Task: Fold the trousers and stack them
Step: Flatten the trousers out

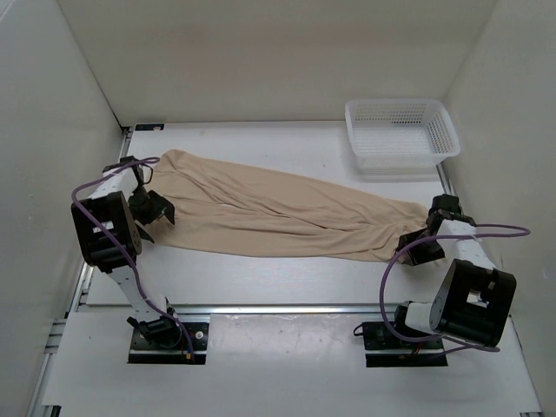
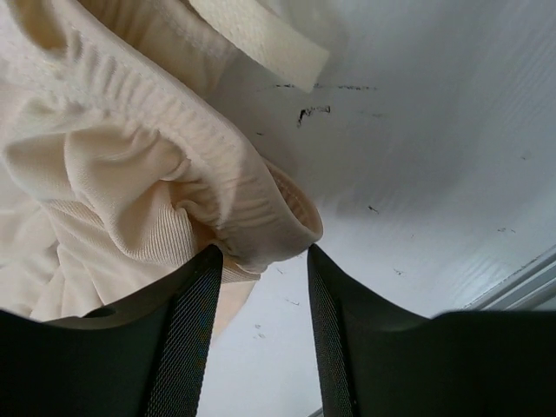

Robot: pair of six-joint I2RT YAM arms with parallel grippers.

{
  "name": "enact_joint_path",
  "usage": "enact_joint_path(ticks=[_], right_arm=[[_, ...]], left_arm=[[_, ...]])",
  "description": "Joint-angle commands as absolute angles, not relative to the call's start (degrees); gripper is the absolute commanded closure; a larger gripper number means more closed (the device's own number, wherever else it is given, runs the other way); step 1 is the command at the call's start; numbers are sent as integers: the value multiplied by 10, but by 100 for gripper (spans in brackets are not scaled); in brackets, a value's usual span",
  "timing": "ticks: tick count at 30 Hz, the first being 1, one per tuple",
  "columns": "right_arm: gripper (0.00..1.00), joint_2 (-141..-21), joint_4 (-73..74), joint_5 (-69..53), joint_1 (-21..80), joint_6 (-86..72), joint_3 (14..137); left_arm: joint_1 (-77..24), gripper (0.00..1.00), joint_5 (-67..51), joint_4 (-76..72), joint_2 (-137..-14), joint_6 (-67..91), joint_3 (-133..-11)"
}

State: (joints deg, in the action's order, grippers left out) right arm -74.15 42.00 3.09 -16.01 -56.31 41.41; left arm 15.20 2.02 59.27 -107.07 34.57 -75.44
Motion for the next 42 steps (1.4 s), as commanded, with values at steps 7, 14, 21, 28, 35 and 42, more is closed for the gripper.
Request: enact_joint_path(ticks=[7,14,21,28,35,42], right_arm=[[49,-775,362,55,-167,-577,425],[80,-795,357,62,-167,-570,430],[99,-771,388,102,-167,-538,488],[99,-775,439,155,-167,-468,652],[99,-735,475,220,-167,-449,701],[93,-656,549,314,-203,-525,604]], left_arm=[[154,21,11,548,-1090,356,-741],[154,85,17,543,-1121,373,-766],[154,90,33,550,-1148,373,-821],[167,90,56,634,-1121,378,-971],[187,90,46,651,-1063,378,-983],[199,90,51,629,-1027,372,-869]])
